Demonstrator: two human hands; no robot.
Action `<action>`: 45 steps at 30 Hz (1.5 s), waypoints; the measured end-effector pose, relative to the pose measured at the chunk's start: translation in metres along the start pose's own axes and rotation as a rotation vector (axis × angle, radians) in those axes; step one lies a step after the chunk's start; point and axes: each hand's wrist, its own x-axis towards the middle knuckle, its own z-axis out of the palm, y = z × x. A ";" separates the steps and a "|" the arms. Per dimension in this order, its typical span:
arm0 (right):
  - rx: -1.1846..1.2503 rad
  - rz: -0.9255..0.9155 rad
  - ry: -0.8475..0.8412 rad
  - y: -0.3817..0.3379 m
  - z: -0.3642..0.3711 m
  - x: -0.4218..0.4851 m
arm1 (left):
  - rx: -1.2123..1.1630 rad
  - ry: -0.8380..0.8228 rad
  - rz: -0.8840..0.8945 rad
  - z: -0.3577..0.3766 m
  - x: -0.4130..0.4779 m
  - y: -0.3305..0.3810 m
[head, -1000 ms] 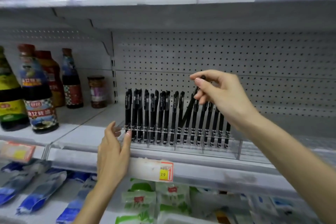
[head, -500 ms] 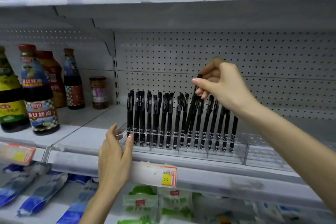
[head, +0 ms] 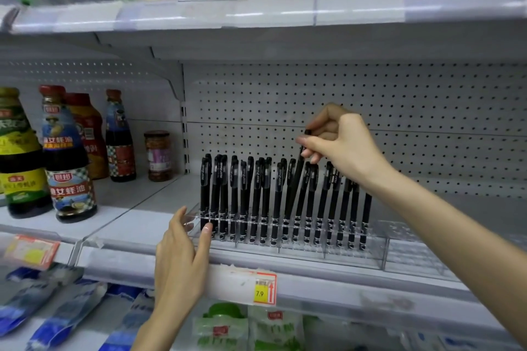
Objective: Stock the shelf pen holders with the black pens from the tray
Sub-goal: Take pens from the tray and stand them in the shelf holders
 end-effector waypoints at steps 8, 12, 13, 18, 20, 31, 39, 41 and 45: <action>-0.075 0.046 -0.048 0.009 0.002 0.000 | 0.036 0.012 0.001 0.002 0.003 -0.001; -0.282 0.011 -0.096 0.013 0.003 -0.005 | 0.037 0.005 -0.004 0.001 0.002 0.002; -0.315 -0.007 -0.096 0.012 0.002 -0.006 | 0.039 0.003 -0.004 0.001 0.002 0.002; -0.388 -0.043 -0.138 0.010 0.004 -0.007 | 0.047 -0.001 -0.013 0.001 0.001 0.002; -0.420 -0.065 -0.147 0.010 0.005 -0.007 | 0.048 -0.001 -0.013 0.000 0.001 0.003; -0.502 -0.118 -0.145 0.010 -0.001 -0.013 | -0.007 -0.011 -0.011 -0.001 0.001 0.005; -0.326 -0.105 -0.241 0.009 -0.003 -0.110 | -0.168 0.131 0.055 -0.028 -0.057 0.016; -0.253 -0.027 -0.313 0.028 0.007 -0.157 | -0.227 0.093 0.054 -0.026 -0.100 0.015; -0.184 0.265 -0.455 0.093 0.038 -0.253 | -0.190 -0.143 -0.003 -0.005 -0.192 -0.003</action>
